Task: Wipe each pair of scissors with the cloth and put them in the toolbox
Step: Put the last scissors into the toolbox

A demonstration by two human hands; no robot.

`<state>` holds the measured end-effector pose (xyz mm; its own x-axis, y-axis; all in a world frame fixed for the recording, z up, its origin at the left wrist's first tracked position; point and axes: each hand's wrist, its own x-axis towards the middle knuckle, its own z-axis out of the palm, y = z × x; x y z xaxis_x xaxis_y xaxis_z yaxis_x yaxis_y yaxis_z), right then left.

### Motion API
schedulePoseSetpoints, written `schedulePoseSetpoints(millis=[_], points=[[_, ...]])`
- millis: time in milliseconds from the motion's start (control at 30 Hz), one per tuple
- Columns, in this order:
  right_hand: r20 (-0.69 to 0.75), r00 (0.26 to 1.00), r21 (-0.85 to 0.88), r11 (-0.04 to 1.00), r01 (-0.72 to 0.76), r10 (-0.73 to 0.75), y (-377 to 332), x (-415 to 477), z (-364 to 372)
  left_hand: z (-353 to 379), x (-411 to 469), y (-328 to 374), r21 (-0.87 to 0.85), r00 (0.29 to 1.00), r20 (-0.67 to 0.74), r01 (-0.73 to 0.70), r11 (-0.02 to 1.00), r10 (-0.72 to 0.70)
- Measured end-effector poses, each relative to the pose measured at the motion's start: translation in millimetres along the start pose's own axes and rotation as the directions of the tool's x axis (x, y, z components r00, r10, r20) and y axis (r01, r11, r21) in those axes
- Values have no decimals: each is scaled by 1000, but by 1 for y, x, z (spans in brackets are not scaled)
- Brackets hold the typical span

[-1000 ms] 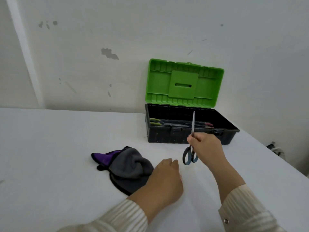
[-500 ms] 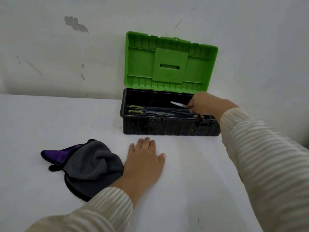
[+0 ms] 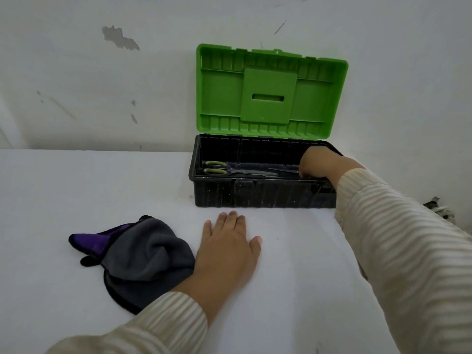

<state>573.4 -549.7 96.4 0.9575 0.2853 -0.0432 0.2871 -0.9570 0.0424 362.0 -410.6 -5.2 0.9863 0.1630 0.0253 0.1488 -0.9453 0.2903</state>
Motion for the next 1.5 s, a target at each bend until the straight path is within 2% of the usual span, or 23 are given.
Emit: schedulePoseSetpoints(millis=[100,167,233,300,400,467,733,900,1100,1267,1333,1433,1500], points=[[-253,967,150,986,72,-32,-9,-27,-8,-1,0,0,-28,1000,5,-8,1000,8],[-374,927,289,947,140,-23,-24,-56,-6,-5,-2,-1,-99,1000,-1,-20,995,20],[-426,901,314,921,231,-80,-42,-85,0,-12,-5,-4,-232,998,-55,-21,972,8],[-427,892,307,904,298,-149,-59,-106,7,-25,-8,-7,-306,985,-174,-43,951,-11],[-399,899,322,891,320,-178,-73,-120,11,-55,-2,-10,-265,939,-343,-112,958,15],[-395,900,320,891,321,-183,-79,-117,9,-77,10,-12,-221,924,-380,-132,966,39],[-482,868,353,882,314,-116,-84,-43,-40,-150,96,-23,-94,910,-401,-155,983,105],[-483,874,360,898,252,-51,-81,18,-102,-205,165,-25,-34,942,-328,-81,996,65],[-389,918,283,938,201,-79,-71,68,-150,-254,231,-11,41,960,-278,-22,999,33],[-309,944,122,979,162,-117,-56,96,-158,-264,263,-8,109,983,-177,-24,994,43],[-301,945,102,981,167,-130,-50,100,-157,-263,265,-8,101,979,-200,-25,995,45],[-335,930,122,972,200,-150,-47,94,-157,-263,257,-10,137,942,-319,-63,988,105],[-379,915,157,965,209,-137,-45,80,-159,-261,244,-12,93,906,-402,-101,991,130]])
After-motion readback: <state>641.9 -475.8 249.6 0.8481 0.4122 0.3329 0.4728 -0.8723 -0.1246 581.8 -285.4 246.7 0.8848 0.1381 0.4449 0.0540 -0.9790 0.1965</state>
